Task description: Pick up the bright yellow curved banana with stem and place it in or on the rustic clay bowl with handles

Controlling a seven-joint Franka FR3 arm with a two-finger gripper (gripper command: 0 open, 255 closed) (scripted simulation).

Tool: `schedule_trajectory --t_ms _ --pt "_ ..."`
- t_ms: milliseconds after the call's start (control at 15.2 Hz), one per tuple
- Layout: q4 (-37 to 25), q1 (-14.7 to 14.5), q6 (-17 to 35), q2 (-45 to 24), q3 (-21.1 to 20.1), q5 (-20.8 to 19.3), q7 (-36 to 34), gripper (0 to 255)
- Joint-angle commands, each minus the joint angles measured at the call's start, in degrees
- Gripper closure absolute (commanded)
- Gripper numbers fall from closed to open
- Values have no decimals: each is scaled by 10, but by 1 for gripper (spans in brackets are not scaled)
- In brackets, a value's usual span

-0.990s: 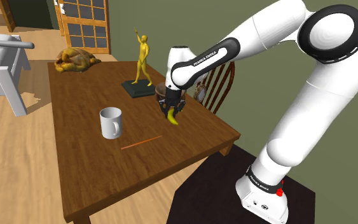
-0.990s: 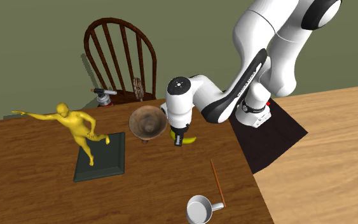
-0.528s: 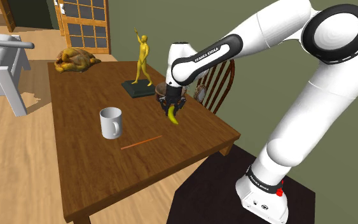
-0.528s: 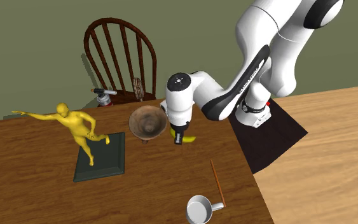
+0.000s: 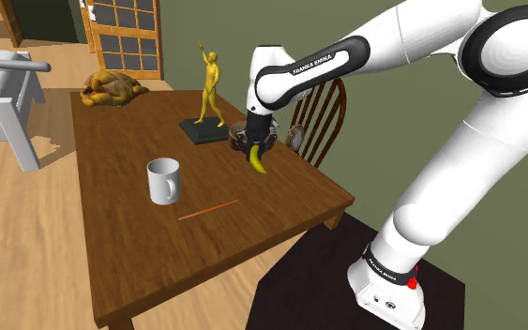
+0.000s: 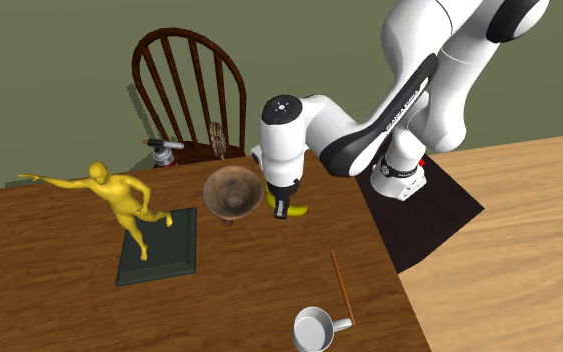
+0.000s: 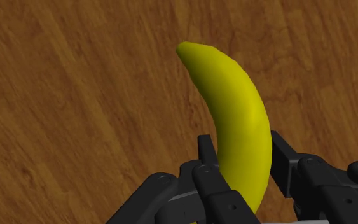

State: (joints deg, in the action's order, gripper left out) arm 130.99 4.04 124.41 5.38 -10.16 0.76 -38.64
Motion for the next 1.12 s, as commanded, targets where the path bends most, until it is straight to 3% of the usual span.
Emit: schedule_trajectory --t_ms 0,1056 --pt "-8 0 -14 6 1 1 2 255" --pt "-91 1 -139 48 4 7 7 255"
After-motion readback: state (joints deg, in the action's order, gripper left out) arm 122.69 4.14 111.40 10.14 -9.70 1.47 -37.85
